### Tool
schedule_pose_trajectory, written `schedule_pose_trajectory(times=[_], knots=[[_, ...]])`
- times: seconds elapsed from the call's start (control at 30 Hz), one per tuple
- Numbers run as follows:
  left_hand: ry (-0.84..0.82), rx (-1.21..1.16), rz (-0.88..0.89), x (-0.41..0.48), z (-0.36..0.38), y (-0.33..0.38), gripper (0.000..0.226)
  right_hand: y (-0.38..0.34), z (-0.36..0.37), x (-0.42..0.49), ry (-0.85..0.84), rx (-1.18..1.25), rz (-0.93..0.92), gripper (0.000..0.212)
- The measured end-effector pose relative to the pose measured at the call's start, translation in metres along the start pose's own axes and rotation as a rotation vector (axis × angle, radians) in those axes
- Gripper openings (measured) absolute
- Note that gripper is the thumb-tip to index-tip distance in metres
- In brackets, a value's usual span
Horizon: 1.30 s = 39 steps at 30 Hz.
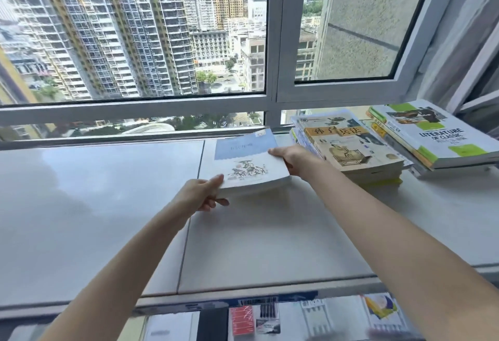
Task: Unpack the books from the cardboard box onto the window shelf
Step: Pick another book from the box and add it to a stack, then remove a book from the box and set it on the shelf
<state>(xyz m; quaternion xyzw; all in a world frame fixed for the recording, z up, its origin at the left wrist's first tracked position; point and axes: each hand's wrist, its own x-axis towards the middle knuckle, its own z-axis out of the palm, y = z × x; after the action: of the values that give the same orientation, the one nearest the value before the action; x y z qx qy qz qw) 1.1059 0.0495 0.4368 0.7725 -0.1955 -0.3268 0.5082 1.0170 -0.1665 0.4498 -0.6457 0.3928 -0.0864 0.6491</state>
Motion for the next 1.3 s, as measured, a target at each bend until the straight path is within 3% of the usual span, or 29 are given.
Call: schedule_pose_trajectory(times=[0.1, 0.23, 0.33, 0.4, 0.47, 0.53, 0.63, 0.8, 1.0, 1.3], knots=[[-0.04, 0.094, 0.002, 0.011, -0.003, -0.004, 0.035, 0.004, 0.003, 0.005, 0.037, -0.077, 0.029, 0.015], [-0.072, 0.543, 0.097, 0.018, -0.013, -0.002, 0.049, 0.005, 0.007, 0.005, 0.098, -0.177, 0.04, 0.018], [0.058, 0.996, 0.197, 0.014, -0.021, 0.003, 0.051, -0.004, 0.008, -0.001, 0.142, -0.47, -0.017, 0.03], [0.122, 1.146, 0.318, 0.007, -0.024, 0.007, 0.065, -0.014, 0.003, -0.012, 0.143, -0.745, -0.089, 0.042], [0.088, 1.137, 0.433, -0.006, -0.022, 0.014, 0.078, -0.027, -0.006, -0.031, 0.152, -0.885, -0.182, 0.07], [0.036, 1.106, 0.546, -0.029, -0.014, 0.023, 0.086, -0.039, -0.019, -0.06, 0.148, -0.865, -0.297, 0.085], [-0.062, 1.096, 0.702, -0.071, 0.012, 0.038, 0.097, -0.051, -0.05, -0.109, 0.184, -0.934, -0.354, 0.095], [-0.219, 1.141, 1.012, -0.148, 0.096, 0.054, 0.096, -0.019, -0.135, -0.203, 0.329, -0.931, -0.241, 0.098], [-0.453, 1.125, 1.292, -0.263, 0.249, 0.045, 0.102, 0.109, -0.261, -0.369, 0.567, -0.908, -0.016, 0.093], [-0.794, 1.004, 1.43, -0.457, 0.462, -0.013, 0.09, 0.333, -0.39, -0.637, 0.718, -0.615, 0.39, 0.098]])
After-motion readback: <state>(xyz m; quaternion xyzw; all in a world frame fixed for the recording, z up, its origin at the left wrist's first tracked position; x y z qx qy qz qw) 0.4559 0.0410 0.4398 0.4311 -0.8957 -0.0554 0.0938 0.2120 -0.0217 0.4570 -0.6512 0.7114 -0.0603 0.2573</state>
